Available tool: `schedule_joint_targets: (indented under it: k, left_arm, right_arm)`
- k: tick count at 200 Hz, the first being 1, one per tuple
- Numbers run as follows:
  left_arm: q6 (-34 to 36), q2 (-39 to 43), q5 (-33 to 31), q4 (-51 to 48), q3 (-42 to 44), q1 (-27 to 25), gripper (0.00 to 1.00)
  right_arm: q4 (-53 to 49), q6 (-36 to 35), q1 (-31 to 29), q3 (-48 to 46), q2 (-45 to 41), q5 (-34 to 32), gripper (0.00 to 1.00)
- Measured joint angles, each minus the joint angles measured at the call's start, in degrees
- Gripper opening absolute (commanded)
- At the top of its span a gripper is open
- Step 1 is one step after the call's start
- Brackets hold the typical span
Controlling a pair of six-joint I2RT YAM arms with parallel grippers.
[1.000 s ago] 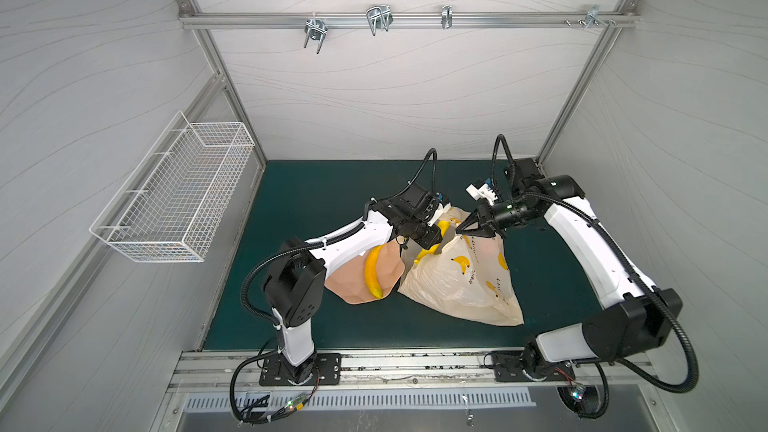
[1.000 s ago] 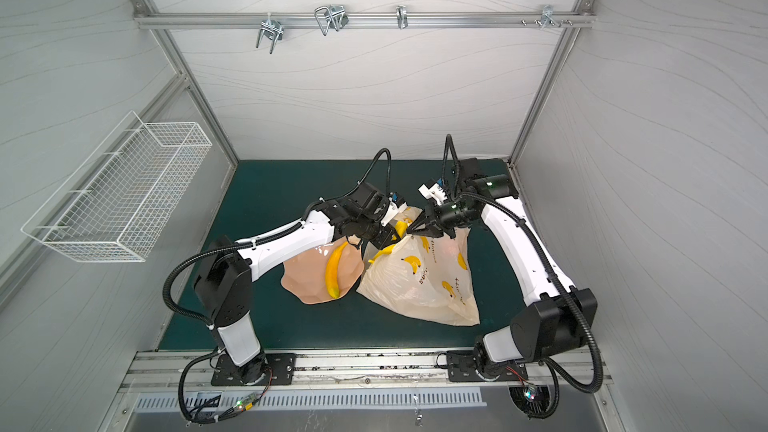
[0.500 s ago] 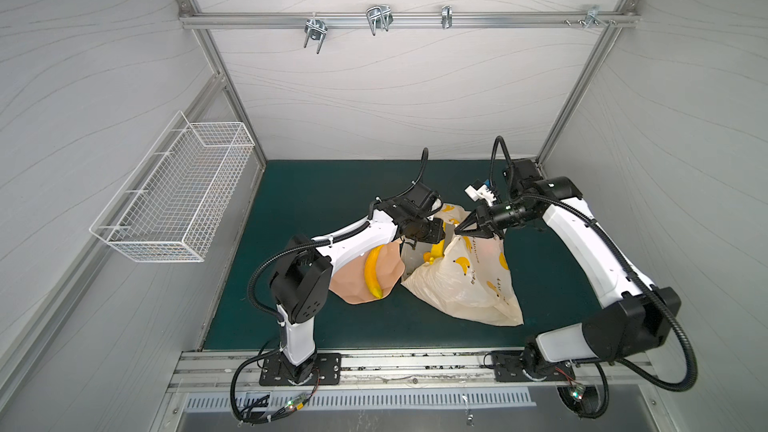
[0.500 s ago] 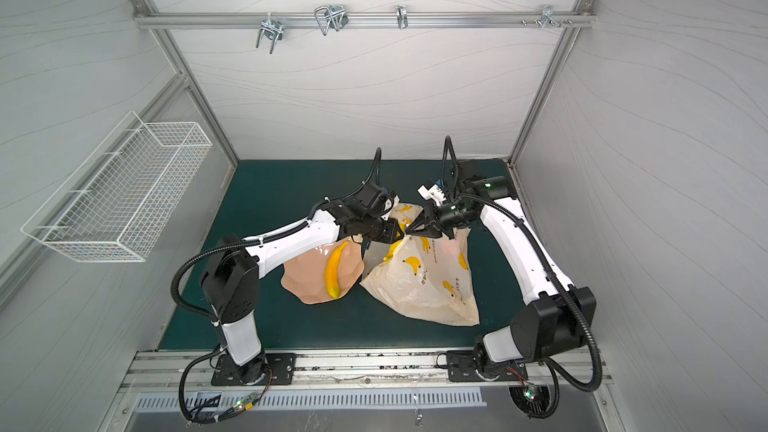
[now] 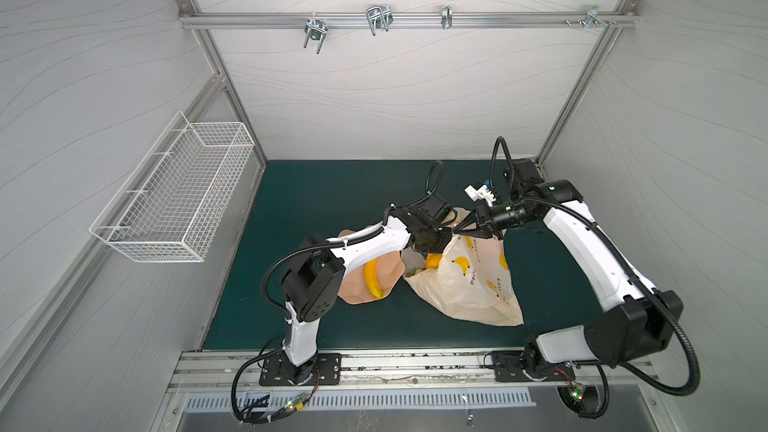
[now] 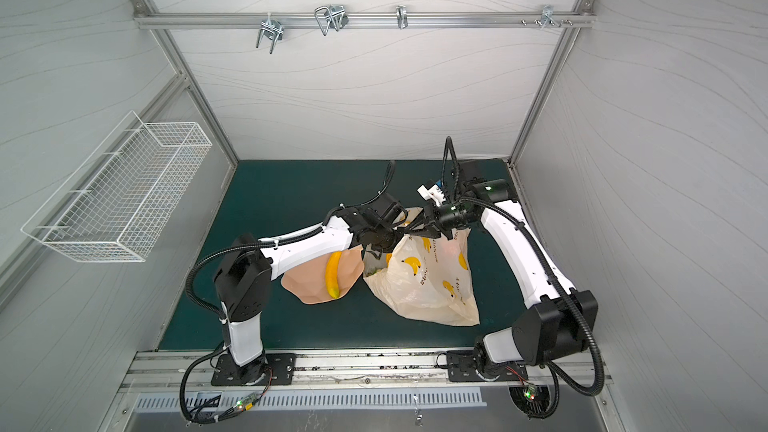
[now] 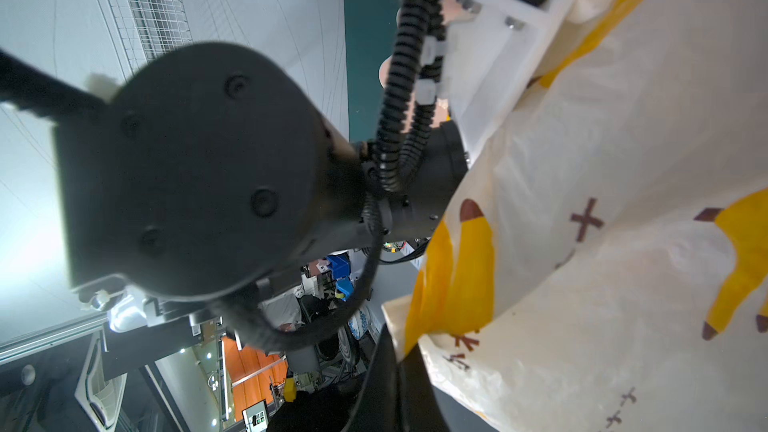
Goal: Place the fruits into the plastic bag
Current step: 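Lower the banana into the bag and open the left gripper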
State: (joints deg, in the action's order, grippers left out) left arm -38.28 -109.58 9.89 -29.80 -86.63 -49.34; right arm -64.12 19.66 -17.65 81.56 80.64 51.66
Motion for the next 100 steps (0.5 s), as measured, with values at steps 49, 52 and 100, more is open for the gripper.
schedule_joint_targets:
  k: [49,52,100]
  left_arm:
    - [-3.0,-2.0,1.5,-0.6,-0.8,-0.6,0.06]
    - [-3.2,-2.1,1.6,-0.6,-0.9,-0.6,0.07]
    - [-5.2,-3.0,2.7,-0.8,-1.5,-0.8,0.55]
  right_arm:
    - [0.7,0.3,0.0,-1.4,-0.2,0.1,0.00]
    - [0.7,0.4,0.0,-1.5,-0.3,0.1,0.00]
    - [1.2,0.5,0.0,-2.2,-0.9,0.1,0.00]
